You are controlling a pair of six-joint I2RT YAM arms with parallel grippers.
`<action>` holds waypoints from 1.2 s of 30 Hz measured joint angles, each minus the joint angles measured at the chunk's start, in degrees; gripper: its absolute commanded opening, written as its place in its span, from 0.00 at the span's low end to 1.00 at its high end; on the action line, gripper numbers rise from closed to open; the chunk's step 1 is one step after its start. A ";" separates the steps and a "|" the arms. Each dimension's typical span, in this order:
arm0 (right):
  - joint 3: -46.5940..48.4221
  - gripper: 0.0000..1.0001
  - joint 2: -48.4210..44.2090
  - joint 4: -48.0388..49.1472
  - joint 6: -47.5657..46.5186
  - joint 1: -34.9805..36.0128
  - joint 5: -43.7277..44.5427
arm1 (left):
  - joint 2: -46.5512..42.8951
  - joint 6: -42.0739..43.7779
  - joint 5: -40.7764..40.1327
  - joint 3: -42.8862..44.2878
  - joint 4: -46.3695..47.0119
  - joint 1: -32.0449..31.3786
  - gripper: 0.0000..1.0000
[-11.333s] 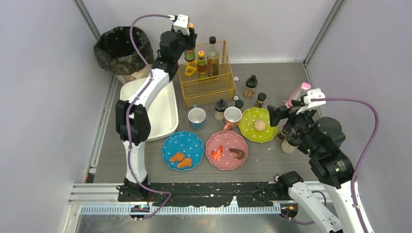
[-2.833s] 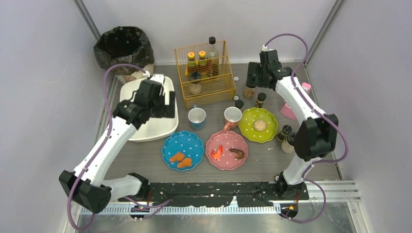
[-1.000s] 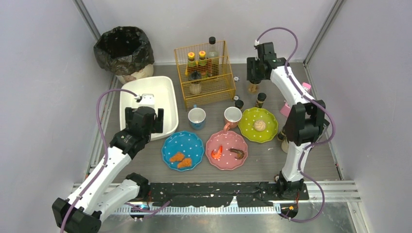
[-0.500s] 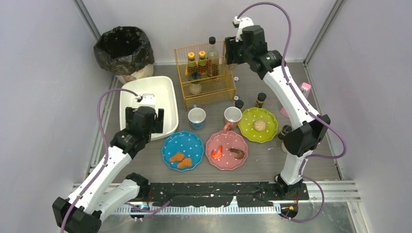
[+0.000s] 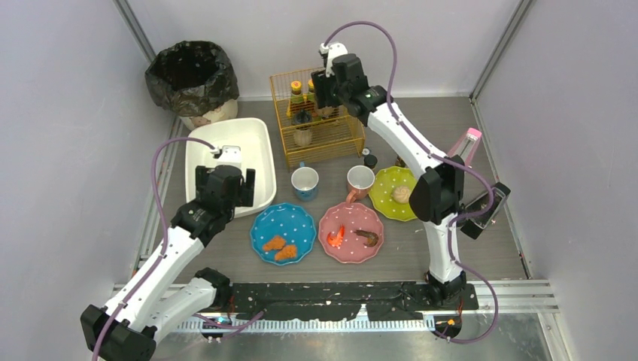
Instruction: Clear the kitchen counter
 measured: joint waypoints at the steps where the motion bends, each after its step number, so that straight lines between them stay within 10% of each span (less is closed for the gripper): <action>1: 0.00 0.06 1.09 0.81 0.00 0.11 0.02 | 0.00 0.00 -0.02 0.00 0.02 -0.13 0.99; 11: 1.09 0.23 9.99 3.26 0.09 0.66 0.66 | -0.35 0.00 -0.44 -0.42 0.26 -0.63 1.00; 25: 2.16 0.87 13.51 2.29 3.06 0.68 -0.61 | -0.35 0.07 -0.48 -0.44 0.66 -1.16 1.00; 36: 2.43 0.99 12.17 -0.02 3.45 0.68 -1.18 | -0.48 -0.07 -0.42 -0.52 0.76 -1.16 1.00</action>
